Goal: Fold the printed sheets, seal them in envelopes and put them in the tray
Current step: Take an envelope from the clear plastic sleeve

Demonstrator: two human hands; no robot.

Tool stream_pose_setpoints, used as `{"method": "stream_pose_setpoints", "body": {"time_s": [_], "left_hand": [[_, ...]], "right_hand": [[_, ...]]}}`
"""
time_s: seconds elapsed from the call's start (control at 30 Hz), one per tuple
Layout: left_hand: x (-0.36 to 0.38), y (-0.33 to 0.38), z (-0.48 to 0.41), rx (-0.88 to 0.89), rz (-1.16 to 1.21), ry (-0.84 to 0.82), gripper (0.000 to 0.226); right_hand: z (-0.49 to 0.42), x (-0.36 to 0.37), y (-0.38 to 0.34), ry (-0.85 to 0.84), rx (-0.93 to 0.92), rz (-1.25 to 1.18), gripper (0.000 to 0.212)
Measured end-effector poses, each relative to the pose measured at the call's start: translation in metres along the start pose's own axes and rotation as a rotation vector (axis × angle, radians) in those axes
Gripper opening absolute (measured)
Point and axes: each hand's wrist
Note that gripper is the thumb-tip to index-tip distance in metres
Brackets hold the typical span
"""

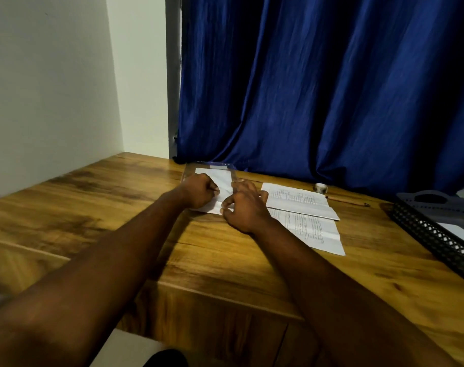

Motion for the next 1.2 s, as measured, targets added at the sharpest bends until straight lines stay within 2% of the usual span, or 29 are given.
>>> {"method": "stream_pose_setpoints", "body": {"time_s": [0.1, 0.3, 0.43, 0.47, 0.53, 0.67, 0.83, 1.0, 1.2], "left_hand": [[0.001, -0.002, -0.001, -0.007, 0.026, 0.003, 0.027], [-0.003, -0.002, 0.0, 0.001, 0.059, 0.008, 0.025], [-0.007, -0.01, 0.004, -0.028, 0.046, -0.037, 0.018], [-0.008, -0.011, 0.006, -0.048, 0.039, -0.05, 0.023], [-0.007, -0.012, 0.009, -0.071, 0.041, -0.067, 0.029], [-0.013, -0.011, 0.012, -0.129, 0.21, -0.059, 0.02], [-0.022, -0.01, 0.017, -0.158, 0.36, -0.082, 0.017], [-0.016, -0.014, 0.018, -0.143, 0.368, -0.049, 0.017], [-0.01, -0.017, 0.023, -0.15, 0.408, 0.04, 0.016]], "right_hand": [[-0.002, -0.002, -0.005, 0.066, -0.007, 0.014, 0.015], [0.001, 0.0, -0.008, 0.178, -0.069, 0.109, 0.016], [0.007, -0.004, -0.012, 0.374, -0.341, 0.202, 0.016], [0.008, -0.006, -0.015, 0.4, -0.396, 0.207, 0.018], [0.008, -0.01, -0.02, 0.358, -0.405, 0.143, 0.025], [0.0, 0.002, -0.019, 0.041, -0.22, -0.056, 0.039], [-0.009, 0.011, -0.018, -0.057, -0.128, -0.148, 0.054], [-0.015, 0.011, -0.027, -0.015, -0.123, -0.099, 0.033], [-0.006, 0.013, -0.031, 0.195, -0.241, 0.136, 0.017]]}}
Point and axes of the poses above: each hand's wrist, its own z-axis away from the middle knuckle, its own x-axis out of the palm, y = z × x, and after that the axes turned 10 degrees about z, right-handed
